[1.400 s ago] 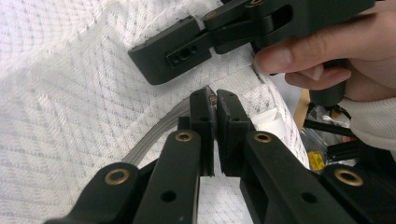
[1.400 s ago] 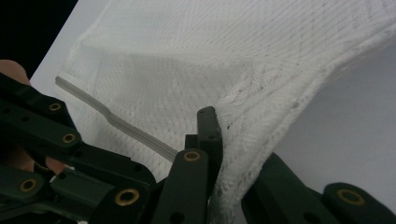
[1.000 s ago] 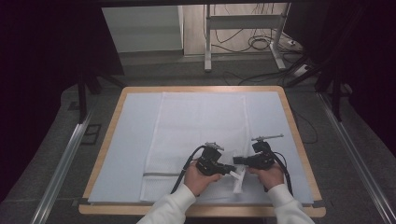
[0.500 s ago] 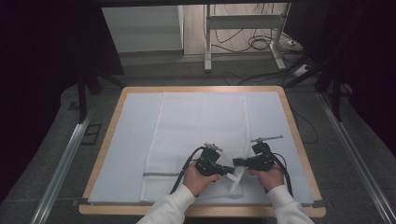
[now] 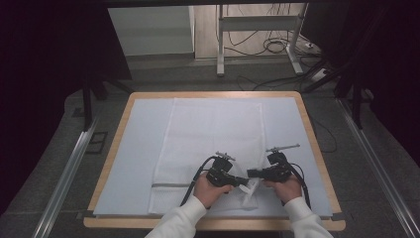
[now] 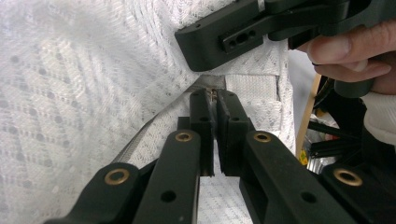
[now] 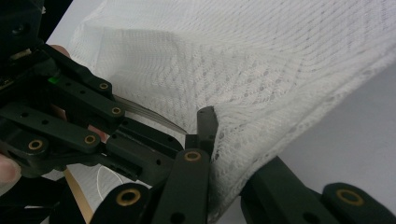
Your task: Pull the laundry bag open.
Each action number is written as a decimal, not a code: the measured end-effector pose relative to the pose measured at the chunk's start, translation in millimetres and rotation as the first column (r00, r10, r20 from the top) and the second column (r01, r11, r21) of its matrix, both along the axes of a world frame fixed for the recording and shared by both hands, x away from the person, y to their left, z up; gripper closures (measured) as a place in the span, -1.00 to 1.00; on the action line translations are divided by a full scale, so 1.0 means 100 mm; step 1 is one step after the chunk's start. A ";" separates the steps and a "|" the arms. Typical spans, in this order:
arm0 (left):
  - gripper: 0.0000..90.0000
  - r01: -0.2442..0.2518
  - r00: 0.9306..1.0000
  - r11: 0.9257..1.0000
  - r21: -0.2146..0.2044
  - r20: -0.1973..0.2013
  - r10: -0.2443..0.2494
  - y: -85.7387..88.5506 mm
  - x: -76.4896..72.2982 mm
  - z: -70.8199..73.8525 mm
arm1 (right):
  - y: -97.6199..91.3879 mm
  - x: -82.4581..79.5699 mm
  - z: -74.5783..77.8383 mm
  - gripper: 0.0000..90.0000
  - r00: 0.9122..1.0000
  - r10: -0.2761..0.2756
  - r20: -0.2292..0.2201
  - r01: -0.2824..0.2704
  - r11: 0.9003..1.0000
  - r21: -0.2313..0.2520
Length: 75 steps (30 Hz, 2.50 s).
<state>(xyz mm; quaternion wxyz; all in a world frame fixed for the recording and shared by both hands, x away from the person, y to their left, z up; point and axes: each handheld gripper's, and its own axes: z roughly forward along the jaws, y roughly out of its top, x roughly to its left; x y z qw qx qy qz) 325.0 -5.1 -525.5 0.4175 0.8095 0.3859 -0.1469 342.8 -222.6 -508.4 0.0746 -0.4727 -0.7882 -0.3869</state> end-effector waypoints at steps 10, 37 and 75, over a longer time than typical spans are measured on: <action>0.93 0.008 1.000 1.000 -0.002 -0.007 -0.008 0.01 0.02 -0.02 | -0.01 0.01 -0.01 0.97 1.000 0.004 0.001 -0.004 1.000 -0.007; 0.93 -0.016 1.000 0.998 0.064 0.017 0.015 -0.02 0.02 -0.01 | -0.02 0.02 -0.03 0.97 1.000 -0.002 0.005 0.002 1.000 -0.009; 0.93 -0.058 0.998 0.997 0.059 0.003 0.057 0.32 0.02 -0.04 | -0.08 0.04 -0.02 0.98 1.000 -0.014 -0.001 0.014 1.000 0.010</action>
